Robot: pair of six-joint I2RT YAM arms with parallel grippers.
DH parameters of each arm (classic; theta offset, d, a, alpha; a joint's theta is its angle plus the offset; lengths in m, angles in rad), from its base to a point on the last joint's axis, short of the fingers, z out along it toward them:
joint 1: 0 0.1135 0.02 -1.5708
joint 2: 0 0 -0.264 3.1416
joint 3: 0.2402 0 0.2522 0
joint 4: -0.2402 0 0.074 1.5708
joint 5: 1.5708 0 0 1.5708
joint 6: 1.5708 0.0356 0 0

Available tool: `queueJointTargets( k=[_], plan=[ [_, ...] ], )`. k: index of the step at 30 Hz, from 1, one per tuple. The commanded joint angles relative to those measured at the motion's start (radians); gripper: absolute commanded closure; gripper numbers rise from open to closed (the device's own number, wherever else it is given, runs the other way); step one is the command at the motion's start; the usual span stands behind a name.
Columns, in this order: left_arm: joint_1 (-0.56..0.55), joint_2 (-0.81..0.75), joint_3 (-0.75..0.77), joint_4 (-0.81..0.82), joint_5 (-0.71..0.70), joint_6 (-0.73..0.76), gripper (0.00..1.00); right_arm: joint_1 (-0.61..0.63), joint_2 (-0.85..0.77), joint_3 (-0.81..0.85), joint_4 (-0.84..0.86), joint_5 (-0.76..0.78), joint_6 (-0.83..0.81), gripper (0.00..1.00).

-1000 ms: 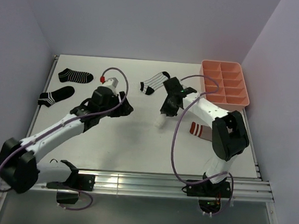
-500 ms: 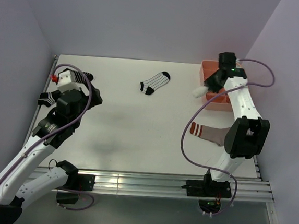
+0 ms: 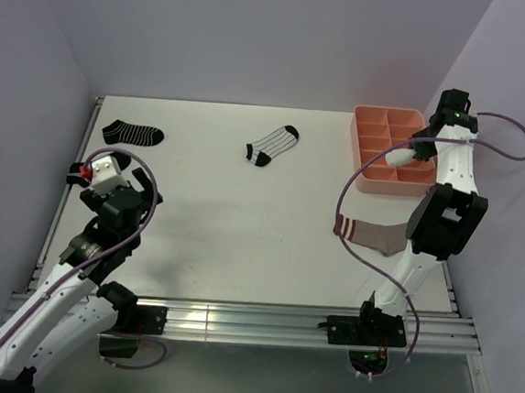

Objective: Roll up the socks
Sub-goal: Place the sock in the storage box.

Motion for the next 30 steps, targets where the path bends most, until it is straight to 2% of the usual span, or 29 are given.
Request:
queueJointTargets(
  k=[1, 5, 11, 16, 23, 30],
  plan=[
    [0.005, 0.041, -0.013, 0.078, -0.038, 0.032, 0.03, -0.037, 0.055, 0.103, -0.059, 0.053, -0.024, 1.0],
    [0.006, 0.101, -0.037, 0.128, -0.041, 0.057, 0.03, -0.074, 0.145, 0.208, -0.148, 0.092, -0.03, 1.0],
    [0.014, 0.126, -0.06, 0.179, -0.029, 0.073, 0.04, -0.117, 0.199, 0.222, -0.139, 0.092, -0.026, 1.0],
    [0.022, 0.126, -0.066, 0.191, -0.035, 0.095, 0.04, -0.123, 0.207, 0.148, -0.058, 0.081, -0.016, 1.0],
    [0.025, 0.13, -0.071, 0.196, -0.029, 0.095, 0.04, -0.126, 0.165, -0.002, 0.148, 0.032, -0.035, 1.0],
    [0.026, 0.14, -0.068, 0.191, -0.023, 0.095, 0.05, -0.126, 0.196, -0.021, 0.116, 0.067, -0.033, 1.0]
  ],
)
